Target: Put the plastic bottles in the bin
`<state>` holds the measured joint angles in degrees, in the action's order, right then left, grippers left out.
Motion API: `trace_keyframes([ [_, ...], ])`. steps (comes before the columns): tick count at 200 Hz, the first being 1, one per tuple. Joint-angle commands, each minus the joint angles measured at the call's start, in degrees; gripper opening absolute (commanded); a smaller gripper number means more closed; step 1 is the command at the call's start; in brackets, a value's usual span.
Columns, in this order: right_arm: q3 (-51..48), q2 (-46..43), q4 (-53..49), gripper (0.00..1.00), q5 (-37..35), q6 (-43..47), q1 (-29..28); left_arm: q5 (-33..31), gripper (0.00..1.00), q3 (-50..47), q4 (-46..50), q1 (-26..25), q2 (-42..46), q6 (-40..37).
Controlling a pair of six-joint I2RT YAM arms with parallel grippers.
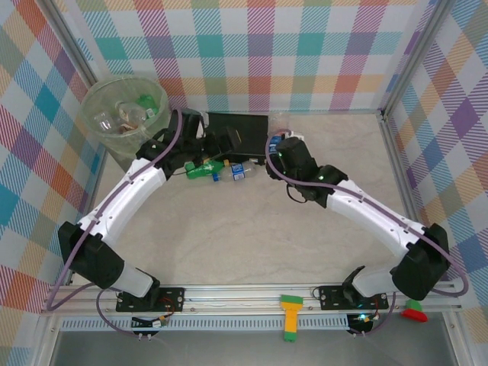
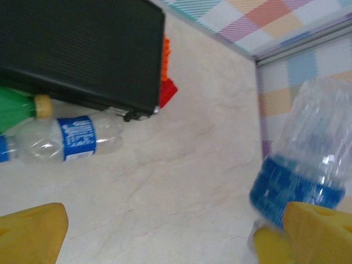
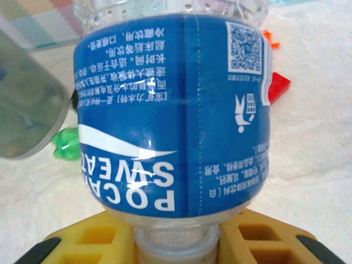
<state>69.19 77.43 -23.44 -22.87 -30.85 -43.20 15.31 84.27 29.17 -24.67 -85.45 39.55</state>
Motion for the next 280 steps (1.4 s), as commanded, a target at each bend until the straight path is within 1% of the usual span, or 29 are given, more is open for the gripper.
trace_keyframes([
  [1, 2.61, -0.26, 0.52, 0.32, 0.90, 4.72, -1.62, 9.21, 1.00, 0.25, -8.77, 1.49, -0.25, 4.21],
  [36, 5.76, 2.04, 1.21, 0.33, 1.59, 8.16, -5.29, 10.99, 0.99, 0.09, -11.32, 2.34, 0.18, 3.88],
  [53, 7.19, 3.23, 1.45, 0.33, 3.13, 8.95, -6.20, 14.34, 0.97, -0.57, -12.74, 2.58, 0.03, 3.95],
  [55, 7.30, 3.36, 1.46, 0.33, 3.35, 9.07, -6.31, 14.71, 0.97, -0.53, -14.40, 2.62, -0.04, 4.02],
  [74, 8.40, 4.43, 1.22, 0.33, 4.71, 8.96, -6.46, 17.73, 0.94, -1.43, -16.92, 2.61, 0.16, 4.13],
  [107, 9.37, 5.23, 1.54, 0.33, 6.81, 8.90, -6.49, 19.20, 0.94, -4.22, -19.86, 2.56, 2.01, 3.21],
  [117, 9.39, 5.34, 1.80, 0.33, 7.54, 9.05, -6.46, 20.54, 0.93, -4.43, -19.96, 2.52, 1.67, 2.95],
  [148, 9.83, 5.54, 2.17, 0.33, 10.16, 10.01, -6.54, 23.45, 0.87, -3.67, -18.36, 2.52, -0.48, 2.64],
  [185, 11.06, 5.98, 0.84, 0.33, 10.66, 11.15, -6.94, 24.39, 0.83, -2.28, -18.25, 2.53, -1.51, 2.20],
  [217, 10.97, 5.56, 0.91, 0.33, 10.74, 11.52, -7.13, 25.56, 0.75, -1.39, -17.91, 2.52, -2.29, 2.63],
  [239, 10.81, 5.47, 0.88, 0.34, 10.80, 11.75, -7.08, 25.04, 0.63, -0.87, -18.36, 2.28, -1.89, 2.65],
  [245, 10.84, 5.45, 0.93, 0.36, 10.62, 11.63, -7.16, 24.90, 0.62, -0.60, -18.27, 2.25, -1.83, 2.65],
  [252, 10.71, 5.37, 0.90, 0.43, 10.34, 11.52, -7.17, 24.78, 0.62, -0.35, -18.11, 2.19, -1.74, 2.64],
  [267, 10.36, 4.85, 1.10, 0.52, 9.67, 11.13, -7.08, 24.46, 0.60, 0.26, -17.68, 2.19, -1.58, 2.53],
  [280, 9.73, 4.21, 1.76, 0.73, 8.57, 10.97, -7.07, 23.87, 0.60, 0.67, -17.08, 2.17, -1.27, 2.12],
])
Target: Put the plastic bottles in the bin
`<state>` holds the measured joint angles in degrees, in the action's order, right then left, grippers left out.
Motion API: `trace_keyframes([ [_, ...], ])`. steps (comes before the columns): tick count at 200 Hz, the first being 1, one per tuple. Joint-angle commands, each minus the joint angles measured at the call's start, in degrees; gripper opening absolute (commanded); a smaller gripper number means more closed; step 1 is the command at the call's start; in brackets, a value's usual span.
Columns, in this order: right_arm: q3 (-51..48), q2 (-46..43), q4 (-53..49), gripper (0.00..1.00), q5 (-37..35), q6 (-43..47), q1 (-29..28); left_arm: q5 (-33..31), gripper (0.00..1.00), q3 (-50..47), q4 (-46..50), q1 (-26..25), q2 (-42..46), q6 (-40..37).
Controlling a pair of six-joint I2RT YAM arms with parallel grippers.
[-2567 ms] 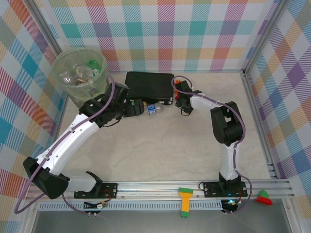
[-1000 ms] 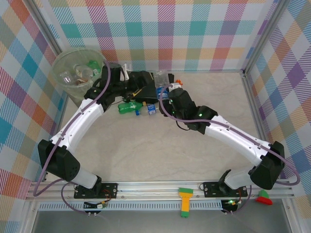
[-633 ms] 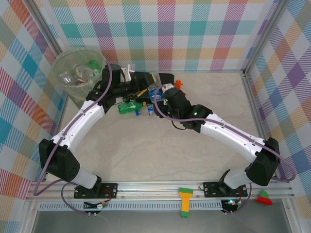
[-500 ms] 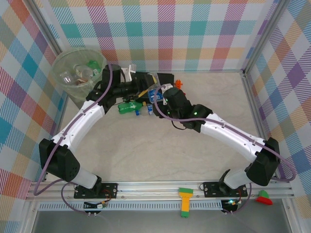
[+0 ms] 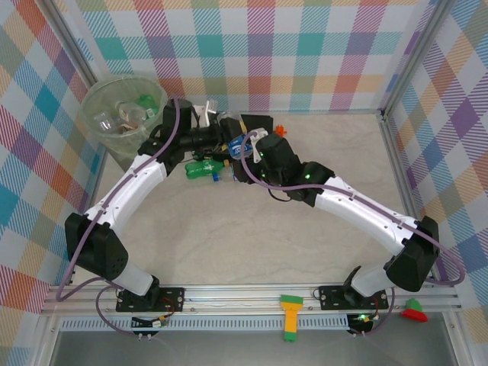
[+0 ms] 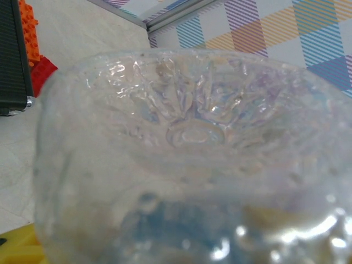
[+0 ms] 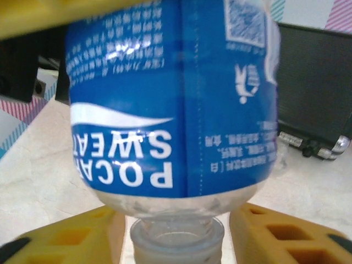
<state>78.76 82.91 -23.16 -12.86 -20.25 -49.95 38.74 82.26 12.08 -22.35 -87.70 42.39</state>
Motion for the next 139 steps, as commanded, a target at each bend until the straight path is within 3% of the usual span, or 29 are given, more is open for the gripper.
trace_keyframes([
  [1, 0.07, -1.32, 1.60, 0.74, -1.50, 0.29, -0.36, 0.40, 0.60, 2.70, 0.08, -0.15, 0.97, -0.81],
  [12, -0.46, -1.91, 2.17, 0.84, -2.37, 0.30, -0.34, -0.31, 0.60, 3.31, 1.19, -0.15, 1.19, -1.57],
  [21, -0.54, -2.22, 2.24, 1.00, -3.08, 0.28, -0.32, -0.92, 0.60, 4.14, 2.52, -0.07, 1.29, -2.33],
  [66, 0.78, -3.75, 2.54, 0.99, -4.22, 1.59, 0.07, -6.09, 0.59, 7.86, 10.26, 2.13, 2.23, -5.76],
  [139, 2.15, -5.31, 4.65, 0.99, -1.53, 4.87, 2.87, -12.39, 0.59, 16.49, 19.75, 13.38, 2.28, -8.67],
])
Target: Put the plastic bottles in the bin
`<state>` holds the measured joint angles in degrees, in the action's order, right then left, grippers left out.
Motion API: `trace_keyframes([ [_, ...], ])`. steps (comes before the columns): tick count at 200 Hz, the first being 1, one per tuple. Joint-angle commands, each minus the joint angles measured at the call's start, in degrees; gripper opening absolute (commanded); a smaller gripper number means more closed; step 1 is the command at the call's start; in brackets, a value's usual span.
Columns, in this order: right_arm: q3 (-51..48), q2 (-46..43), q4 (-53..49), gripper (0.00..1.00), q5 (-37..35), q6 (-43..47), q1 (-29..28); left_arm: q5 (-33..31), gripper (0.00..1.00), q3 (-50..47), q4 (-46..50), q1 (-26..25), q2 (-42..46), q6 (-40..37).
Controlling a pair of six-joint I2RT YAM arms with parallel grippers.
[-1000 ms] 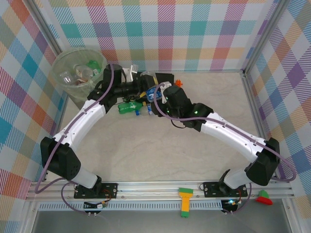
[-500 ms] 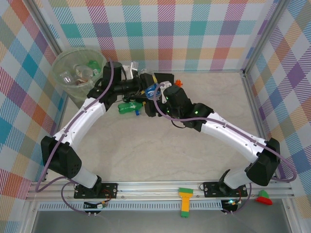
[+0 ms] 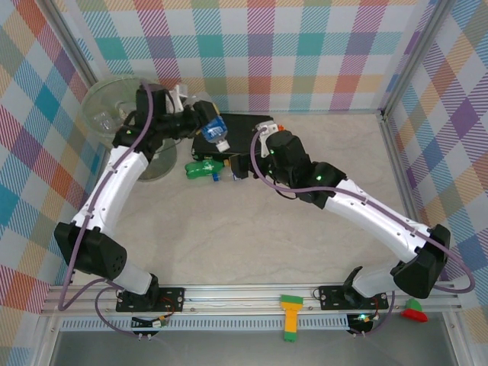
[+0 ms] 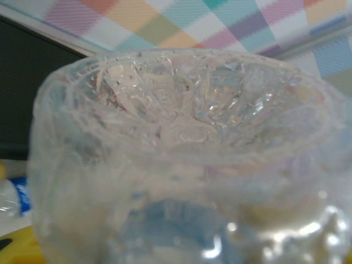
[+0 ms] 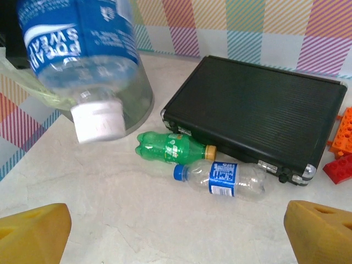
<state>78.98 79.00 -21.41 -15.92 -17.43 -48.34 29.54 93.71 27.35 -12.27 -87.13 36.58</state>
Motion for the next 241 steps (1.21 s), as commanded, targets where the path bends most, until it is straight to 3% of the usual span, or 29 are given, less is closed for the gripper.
trace_keyframes([
  [1, 1.95, -1.39, 2.93, 0.99, 1.65, 2.14, 1.28, -3.31, 0.59, 5.23, 4.60, 3.53, 1.71, -2.93],
  [73, 2.53, -0.69, 2.50, 0.99, 7.70, 2.31, 6.15, -13.64, 0.59, 13.22, 6.76, 16.72, 1.99, -3.99],
  [107, 3.46, -0.69, 1.25, 0.99, 9.37, 2.19, 7.61, -21.60, 0.59, 18.17, 10.48, 20.18, 0.70, -12.64],
  [154, 5.05, -0.70, -1.70, 0.99, 10.45, 2.52, 8.96, -33.40, 0.59, 18.88, 9.73, 20.53, -0.17, -24.06],
  [192, 6.51, 0.14, -3.16, 0.99, 11.26, 2.49, 9.40, -36.39, 0.59, 15.82, 5.91, 20.53, -2.20, -28.68],
  [241, 6.13, -0.42, -3.56, 0.99, 11.12, 2.24, 9.49, -32.08, 0.59, 13.60, 2.01, 20.53, -6.97, -31.83],
])
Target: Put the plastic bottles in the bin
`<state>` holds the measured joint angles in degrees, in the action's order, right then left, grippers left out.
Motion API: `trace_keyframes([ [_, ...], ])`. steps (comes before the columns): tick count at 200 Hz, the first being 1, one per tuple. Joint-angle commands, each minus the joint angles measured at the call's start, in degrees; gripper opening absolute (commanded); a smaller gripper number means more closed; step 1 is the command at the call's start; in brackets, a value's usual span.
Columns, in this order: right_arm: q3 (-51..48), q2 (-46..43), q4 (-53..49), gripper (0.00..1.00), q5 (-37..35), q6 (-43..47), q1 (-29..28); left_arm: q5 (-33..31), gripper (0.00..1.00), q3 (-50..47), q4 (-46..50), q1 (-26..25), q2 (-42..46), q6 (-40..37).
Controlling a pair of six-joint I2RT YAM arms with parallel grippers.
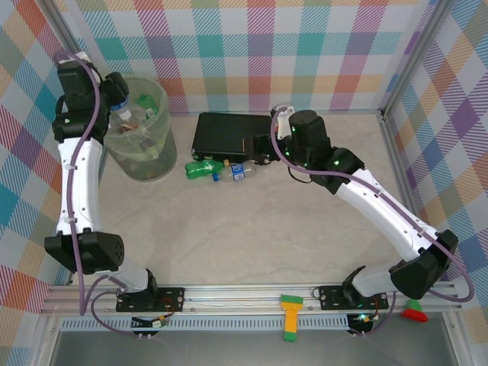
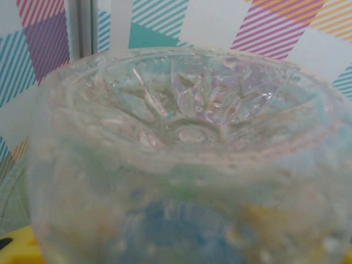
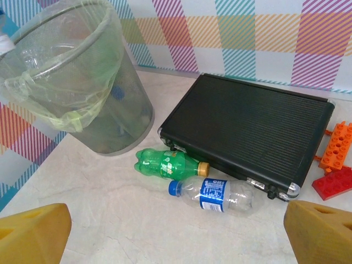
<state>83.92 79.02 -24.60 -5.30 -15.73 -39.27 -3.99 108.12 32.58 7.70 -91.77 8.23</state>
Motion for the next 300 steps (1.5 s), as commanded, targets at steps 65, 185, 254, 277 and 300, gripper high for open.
trace_keyframes([
  [65, -1.93, -2.73, -0.27, 0.99, -0.85, -1.39, 0.42, 7.28, 0.60, -7.23, -5.04, 0.47, -4.96, -2.03],
  [185, -0.26, 0.61, 0.36, 0.99, 0.51, -2.56, 0.42, 6.47, 0.93, -7.87, 0.29, 0.38, -0.54, -0.47],
  [254, -0.65, 0.69, 0.56, 0.99, 0.38, -2.47, 0.42, -0.56, 0.82, 1.51, 4.98, 0.54, -3.01, 2.38],
  [277, -1.08, 0.44, 0.52, 0.99, 0.38, -2.63, 0.42, -2.72, 0.64, 1.24, 5.83, 0.90, -3.55, 1.98],
  [300, -1.74, 0.09, 0.58, 0.99, 0.20, -2.60, 0.42, -2.95, 0.54, -1.05, 6.07, 0.91, -3.59, 1.62],
])
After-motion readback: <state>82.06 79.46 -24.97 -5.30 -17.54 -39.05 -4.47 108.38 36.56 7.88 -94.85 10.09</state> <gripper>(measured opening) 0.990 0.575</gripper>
